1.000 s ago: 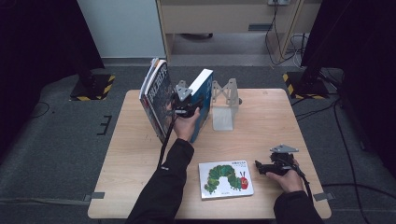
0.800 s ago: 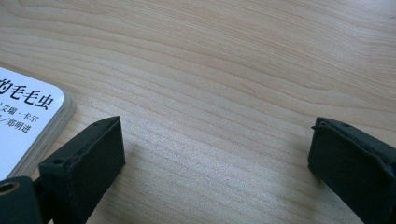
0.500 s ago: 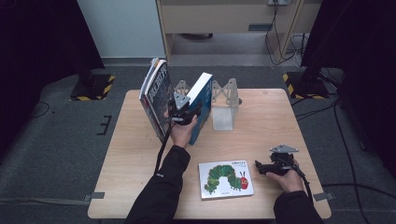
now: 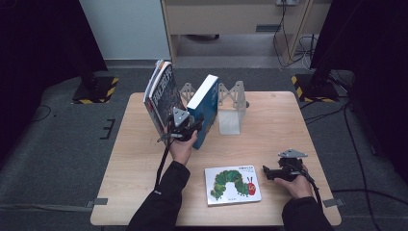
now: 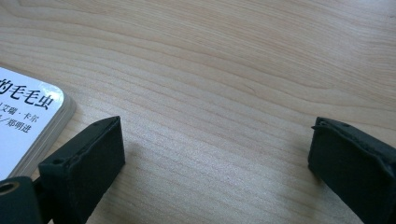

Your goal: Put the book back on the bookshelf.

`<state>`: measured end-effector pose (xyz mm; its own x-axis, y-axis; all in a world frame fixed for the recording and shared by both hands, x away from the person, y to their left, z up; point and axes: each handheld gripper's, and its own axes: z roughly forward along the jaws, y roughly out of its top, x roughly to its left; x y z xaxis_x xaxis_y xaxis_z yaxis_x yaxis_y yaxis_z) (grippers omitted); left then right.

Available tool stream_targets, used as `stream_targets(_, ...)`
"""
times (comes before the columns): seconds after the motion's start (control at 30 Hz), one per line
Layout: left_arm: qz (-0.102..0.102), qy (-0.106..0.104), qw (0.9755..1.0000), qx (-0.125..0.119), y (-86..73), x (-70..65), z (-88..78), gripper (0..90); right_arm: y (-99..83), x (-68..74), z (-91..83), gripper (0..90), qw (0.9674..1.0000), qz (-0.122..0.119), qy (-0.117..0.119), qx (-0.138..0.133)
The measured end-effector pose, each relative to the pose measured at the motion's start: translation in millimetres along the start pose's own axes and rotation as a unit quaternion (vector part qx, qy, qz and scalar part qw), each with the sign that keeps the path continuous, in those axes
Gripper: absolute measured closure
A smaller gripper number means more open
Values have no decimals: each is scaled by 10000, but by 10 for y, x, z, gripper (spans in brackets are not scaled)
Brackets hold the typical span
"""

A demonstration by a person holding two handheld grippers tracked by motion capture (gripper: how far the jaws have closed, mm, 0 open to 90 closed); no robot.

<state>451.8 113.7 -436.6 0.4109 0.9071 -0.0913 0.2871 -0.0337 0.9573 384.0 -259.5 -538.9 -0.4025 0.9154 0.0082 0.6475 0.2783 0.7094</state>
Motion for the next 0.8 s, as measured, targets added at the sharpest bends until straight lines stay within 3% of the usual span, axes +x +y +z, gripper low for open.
stream_targets(0.47, -187, 406, 9989, 147, 95, -37, 183, 602, 1, 0, 1, 39, 10000, 0, -1, -3)
stream_targets(0.67, -204, 298, 9991, 215, 139, -33, 278, 601, 1, 1, 2, 37, 10000, 6, -3, -3)
stream_targets(0.8, -215, 370, 9988, 243, 158, -59, 319, 597, 1, 1, 2, 37, 10000, 7, -2, -2)
